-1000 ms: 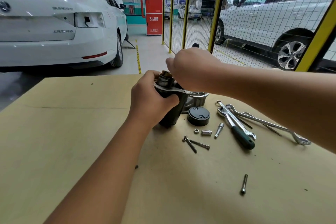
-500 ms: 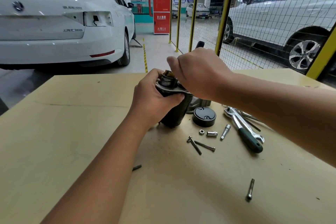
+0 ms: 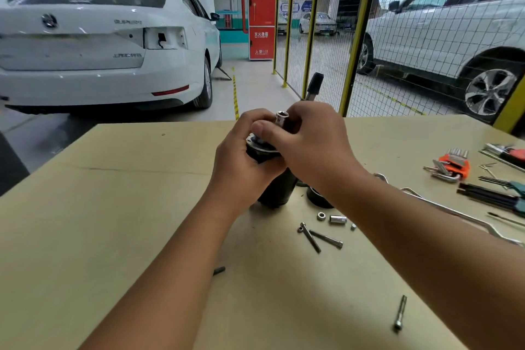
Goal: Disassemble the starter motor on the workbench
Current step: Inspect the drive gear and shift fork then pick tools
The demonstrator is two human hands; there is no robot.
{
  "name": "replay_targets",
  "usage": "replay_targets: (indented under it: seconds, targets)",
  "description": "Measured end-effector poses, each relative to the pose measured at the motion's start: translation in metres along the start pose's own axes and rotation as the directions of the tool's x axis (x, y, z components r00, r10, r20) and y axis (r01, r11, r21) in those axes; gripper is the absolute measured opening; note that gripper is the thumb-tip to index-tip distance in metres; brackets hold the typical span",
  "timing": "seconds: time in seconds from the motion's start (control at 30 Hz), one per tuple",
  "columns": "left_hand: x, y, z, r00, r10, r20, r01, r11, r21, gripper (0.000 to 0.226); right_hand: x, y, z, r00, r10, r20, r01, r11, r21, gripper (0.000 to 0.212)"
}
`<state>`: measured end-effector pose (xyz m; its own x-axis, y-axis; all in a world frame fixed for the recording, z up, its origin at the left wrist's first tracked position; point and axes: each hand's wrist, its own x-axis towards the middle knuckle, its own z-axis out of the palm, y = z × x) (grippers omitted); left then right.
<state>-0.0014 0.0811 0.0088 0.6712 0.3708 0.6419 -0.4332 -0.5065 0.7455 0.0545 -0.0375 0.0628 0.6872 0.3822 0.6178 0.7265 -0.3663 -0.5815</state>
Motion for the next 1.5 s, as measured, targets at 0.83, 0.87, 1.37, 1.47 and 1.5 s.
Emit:
replay_targets:
  seconds: [0.83,0.87,1.37,1.47,1.5]
  targets:
    - [0.001,0.003,0.002,0.995,-0.093,0.020,0.093,0.995,-0.016,0.053,0.000,-0.004,-0.003,0.994,0.060,-0.090,-0.056,0.997,0.049,0.028]
    - [0.001,0.003,0.002,0.995,-0.095,0.021,0.096,0.995,-0.018,0.053,0.001,-0.004,-0.003,0.994,0.065,-0.085,-0.060,0.996,0.065,0.029]
    - [0.000,0.006,0.000,0.994,-0.106,0.021,0.106,0.994,0.001,0.059,0.028,-0.025,-0.030,0.983,0.034,0.180,0.067,0.846,-0.530,0.046]
    - [0.000,0.006,-0.001,0.994,-0.108,0.027,0.108,0.994,-0.002,0.057,0.033,-0.030,-0.026,0.986,-0.016,0.169,0.124,0.746,-0.654,0.050]
    - [0.000,0.006,-0.001,0.993,-0.111,0.032,0.111,0.994,-0.002,0.056,0.036,-0.031,-0.025,0.984,-0.012,0.177,0.129,0.733,-0.668,0.056]
